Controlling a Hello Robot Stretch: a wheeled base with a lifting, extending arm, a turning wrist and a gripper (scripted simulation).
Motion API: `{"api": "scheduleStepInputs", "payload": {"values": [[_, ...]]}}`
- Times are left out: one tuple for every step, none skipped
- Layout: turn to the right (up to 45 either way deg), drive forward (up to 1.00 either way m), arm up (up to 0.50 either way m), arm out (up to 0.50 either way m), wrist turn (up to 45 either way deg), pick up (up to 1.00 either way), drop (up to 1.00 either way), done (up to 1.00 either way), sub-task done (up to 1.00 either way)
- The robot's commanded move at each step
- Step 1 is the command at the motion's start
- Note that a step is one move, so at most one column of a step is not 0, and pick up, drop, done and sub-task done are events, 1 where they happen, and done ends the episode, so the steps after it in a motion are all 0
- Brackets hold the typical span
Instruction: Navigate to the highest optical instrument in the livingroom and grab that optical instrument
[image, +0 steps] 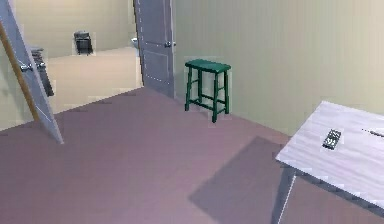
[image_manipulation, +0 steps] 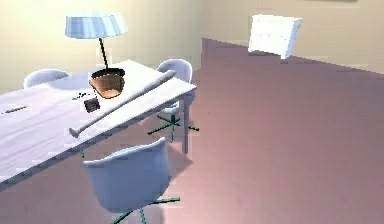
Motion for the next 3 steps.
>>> {"api": "scheduleStepInputs", "payload": {"values": [[0.0,0.05,0.0,0.0,0.0,0.0,0.0,0.0,0.0],[-21.0,0.0,0.0,0.0,0.0,0.0,0.0,0.0,0.0],[0.0,1.0,0.0,0.0,0.0,0.0,0.0,0.0,0.0]]}}
